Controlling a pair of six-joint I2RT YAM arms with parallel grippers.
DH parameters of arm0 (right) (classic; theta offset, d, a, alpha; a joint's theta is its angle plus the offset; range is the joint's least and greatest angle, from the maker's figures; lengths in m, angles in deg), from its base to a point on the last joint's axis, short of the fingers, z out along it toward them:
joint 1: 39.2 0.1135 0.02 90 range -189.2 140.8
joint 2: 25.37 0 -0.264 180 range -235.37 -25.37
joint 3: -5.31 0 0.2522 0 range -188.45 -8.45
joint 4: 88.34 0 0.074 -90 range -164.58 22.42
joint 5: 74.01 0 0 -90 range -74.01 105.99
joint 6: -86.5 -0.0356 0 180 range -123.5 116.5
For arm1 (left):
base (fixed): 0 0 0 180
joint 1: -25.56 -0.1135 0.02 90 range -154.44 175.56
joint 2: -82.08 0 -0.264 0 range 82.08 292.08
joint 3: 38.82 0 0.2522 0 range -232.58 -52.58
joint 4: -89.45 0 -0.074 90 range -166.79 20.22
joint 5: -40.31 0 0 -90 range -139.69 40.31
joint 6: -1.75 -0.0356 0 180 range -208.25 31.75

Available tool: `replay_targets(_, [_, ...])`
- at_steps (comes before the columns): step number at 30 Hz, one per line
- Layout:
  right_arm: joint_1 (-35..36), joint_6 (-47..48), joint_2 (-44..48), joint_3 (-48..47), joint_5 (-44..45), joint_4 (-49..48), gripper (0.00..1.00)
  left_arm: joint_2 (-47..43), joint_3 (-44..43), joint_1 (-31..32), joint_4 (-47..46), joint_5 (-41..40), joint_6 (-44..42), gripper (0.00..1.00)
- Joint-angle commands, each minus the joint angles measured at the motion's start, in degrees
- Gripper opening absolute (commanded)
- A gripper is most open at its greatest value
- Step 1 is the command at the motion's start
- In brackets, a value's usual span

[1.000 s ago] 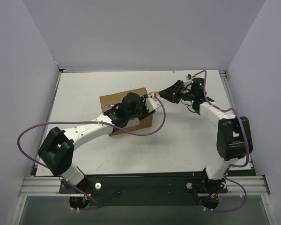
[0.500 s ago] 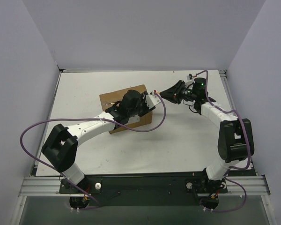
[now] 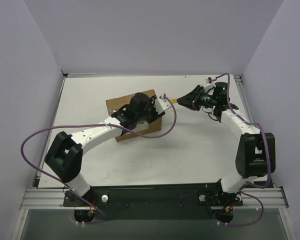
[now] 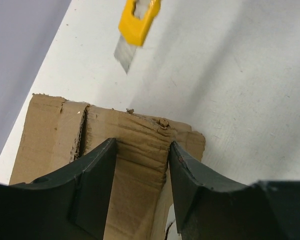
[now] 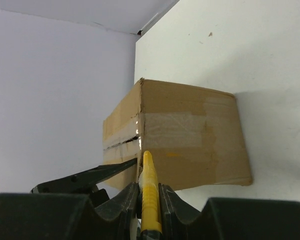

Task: Unpack the express box

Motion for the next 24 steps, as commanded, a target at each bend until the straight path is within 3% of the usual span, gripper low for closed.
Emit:
replay_targets(1, [-3.5, 10.73, 3.22, -3.68, 0.43, 4.47, 0.0, -4.47, -3.18, 0.13, 12.24, 10.4, 1.21, 0.56])
replay_targets(6, [-2.36, 30.76, 6.03, -7.81, 3.24, 21.94, 0.0, -9.13, -9.49, 0.66, 18.56, 14.2, 4.46, 0.6])
replay_targets(7, [-0.62, 38.89, 6.73, -8.16, 4.2, 24.75, 0.0, -9.4, -10.65, 0.4, 19.28, 13.67, 4.46, 0.6])
replay_targets(11, [5.28, 54.05, 11.64, -6.42, 8.77, 34.0, 0.0, -9.49, -13.03, -5.83, 17.81, 12.09, 2.35, 0.57])
replay_targets(14, [9.84, 59.16, 13.5, -5.27, 10.62, 36.28, 0.0, -7.92, -14.52, -13.91, 14.47, 11.91, 2.79, 0.45])
replay_targets(17, [13.71, 61.03, 13.07, -5.27, 12.82, 37.17, 0.0, -4.58, -16.11, -21.65, 11.91, 9.38, 2.8, 0.01])
replay_targets(19, [15.82, 61.91, 12.1, -5.97, 13.87, 37.09, 0.0, -2.73, -15.5, -23.68, 8.58, 0.2, 3.32, 0.0])
replay_targets(24, [20.93, 63.75, 8.24, -9.74, 17.57, 39.1, 0.0, 5.62, -17.95, -29.4, 8.56, 2.32, 3.76, 0.0])
